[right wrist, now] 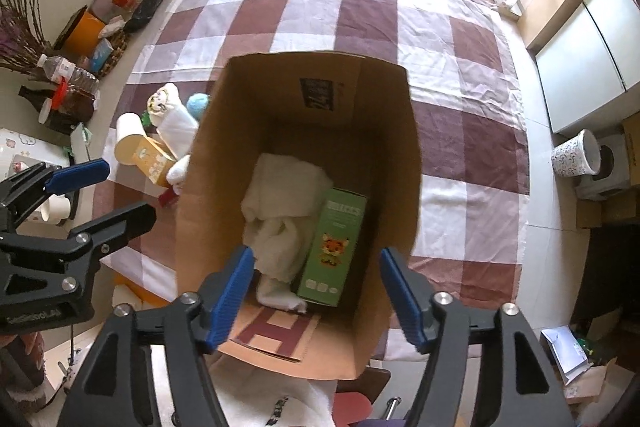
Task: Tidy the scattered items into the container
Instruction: 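Open both tools to drop the towel and BRICKS box into the box, then move both tools back toward the remaining items on the tablecloth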
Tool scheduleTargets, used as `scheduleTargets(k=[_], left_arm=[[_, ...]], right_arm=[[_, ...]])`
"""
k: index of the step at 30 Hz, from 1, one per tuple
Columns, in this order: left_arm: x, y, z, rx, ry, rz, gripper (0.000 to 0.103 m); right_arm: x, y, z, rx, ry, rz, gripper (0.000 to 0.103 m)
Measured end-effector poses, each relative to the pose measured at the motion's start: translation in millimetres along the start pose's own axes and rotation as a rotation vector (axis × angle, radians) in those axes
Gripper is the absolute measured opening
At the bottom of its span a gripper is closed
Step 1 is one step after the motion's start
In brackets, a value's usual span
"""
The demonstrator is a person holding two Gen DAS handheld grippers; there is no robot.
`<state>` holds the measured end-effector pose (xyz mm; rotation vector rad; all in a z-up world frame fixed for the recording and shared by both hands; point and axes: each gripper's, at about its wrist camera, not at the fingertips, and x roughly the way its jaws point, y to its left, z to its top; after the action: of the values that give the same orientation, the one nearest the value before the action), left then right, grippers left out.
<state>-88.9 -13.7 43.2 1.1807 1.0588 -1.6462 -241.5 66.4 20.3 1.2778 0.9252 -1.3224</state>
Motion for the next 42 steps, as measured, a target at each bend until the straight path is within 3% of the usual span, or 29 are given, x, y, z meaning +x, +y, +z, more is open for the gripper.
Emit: scheduleTargets(k=[2,7,17,23,30,42], left_arm=[[-1.7,10.7,-3.6,-0.007,0.011,0.034,0.091],[-5.9,51.6,-16.1,-0.037,0.031,0.127,0.097],[-13.0,143.1,-51.1,-0.215,0.037,0.202,0.098],[-5.4,173.7,-68.7,-0.266,0.045,0.203,0.098],[9.1,205.7,-75.9,-0.320,0.038,0.182,0.098],[37.7,267.8,-42.9,-0.459,-0.034,0.148,0.098]], right_arm=[[-1.3,6.6,1.7,-0.009,-0.007,-0.005,0.072],[-1.4,29.4,7.4,-0.044,-0.014,-0.009,0.073],[0.7,75.8,21.3,-0.089,-0.036,0.030,0.073],[4.9,101.1,30.0,-0.094,-0.047,0.061,0.073],[18.0,147.5,35.0,-0.199,-0.034,0.040,0.073],[65.9,231.8,46.1,-0.418,0.012,0.102,0.073]])
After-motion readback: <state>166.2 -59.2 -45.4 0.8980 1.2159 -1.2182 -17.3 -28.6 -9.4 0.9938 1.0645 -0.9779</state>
